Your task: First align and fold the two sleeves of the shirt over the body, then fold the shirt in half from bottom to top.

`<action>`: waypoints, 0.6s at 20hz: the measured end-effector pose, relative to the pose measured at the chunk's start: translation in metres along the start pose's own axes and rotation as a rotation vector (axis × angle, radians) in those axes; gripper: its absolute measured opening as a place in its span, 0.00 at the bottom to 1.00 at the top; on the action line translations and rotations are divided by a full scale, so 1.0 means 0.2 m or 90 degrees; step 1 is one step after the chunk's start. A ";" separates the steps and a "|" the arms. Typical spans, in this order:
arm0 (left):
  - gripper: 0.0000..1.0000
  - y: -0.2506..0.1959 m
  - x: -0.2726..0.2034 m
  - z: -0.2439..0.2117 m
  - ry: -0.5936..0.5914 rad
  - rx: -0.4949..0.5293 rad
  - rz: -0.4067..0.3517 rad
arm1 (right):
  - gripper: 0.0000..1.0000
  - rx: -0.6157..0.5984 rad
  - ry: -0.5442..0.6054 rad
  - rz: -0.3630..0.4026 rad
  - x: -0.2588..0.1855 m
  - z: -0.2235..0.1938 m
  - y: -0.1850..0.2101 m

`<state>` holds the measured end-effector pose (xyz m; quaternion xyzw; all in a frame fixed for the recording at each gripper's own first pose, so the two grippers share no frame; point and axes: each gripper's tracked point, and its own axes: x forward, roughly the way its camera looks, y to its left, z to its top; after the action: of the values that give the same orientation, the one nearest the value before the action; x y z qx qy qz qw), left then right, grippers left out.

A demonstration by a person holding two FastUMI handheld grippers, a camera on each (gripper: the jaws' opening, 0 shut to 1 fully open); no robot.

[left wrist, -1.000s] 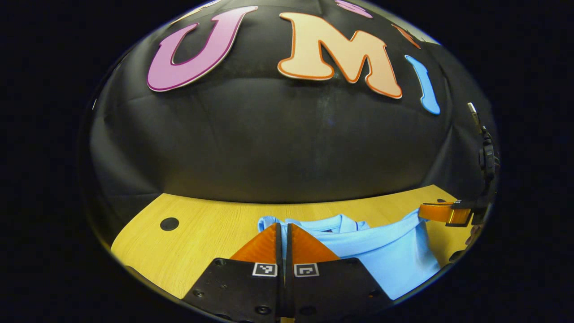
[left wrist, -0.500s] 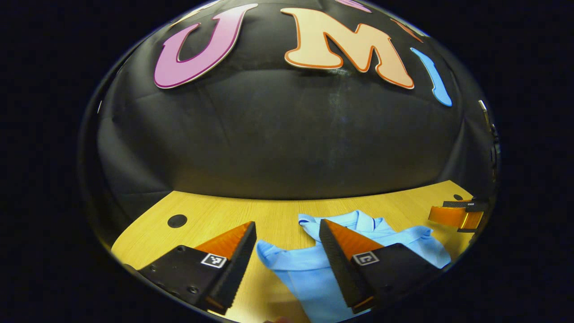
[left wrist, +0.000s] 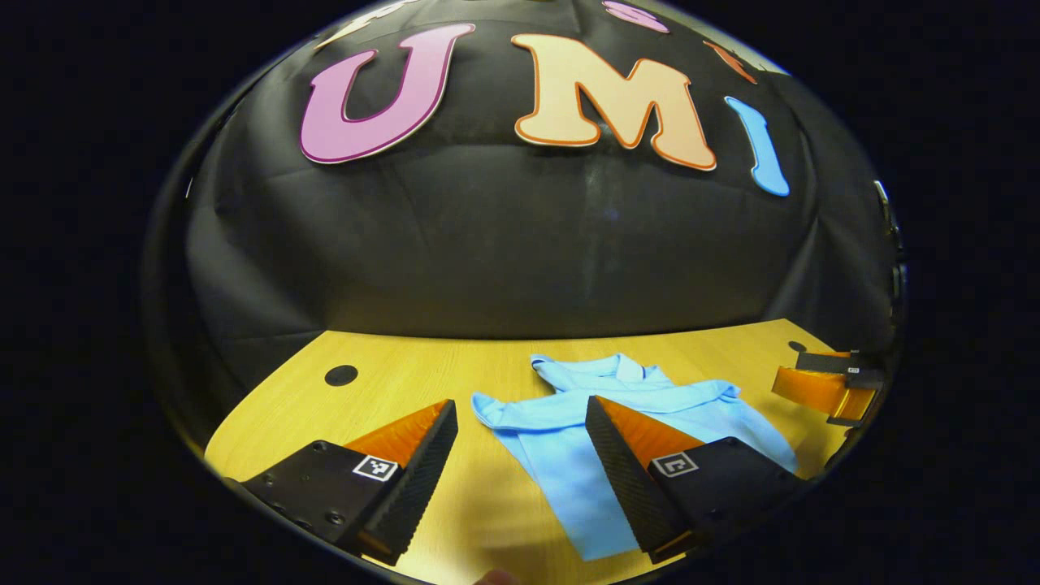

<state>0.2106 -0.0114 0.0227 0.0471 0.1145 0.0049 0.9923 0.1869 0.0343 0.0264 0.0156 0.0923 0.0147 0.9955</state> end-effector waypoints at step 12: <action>0.94 -0.21 -0.68 0.05 -0.118 0.009 -0.040 | 0.98 -0.103 -0.129 0.068 -0.67 0.03 0.27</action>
<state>0.0798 -0.0564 0.0604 0.0505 0.0240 -0.0317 0.9979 0.0541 0.0839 0.0582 -0.0583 -0.0108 0.0735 0.9955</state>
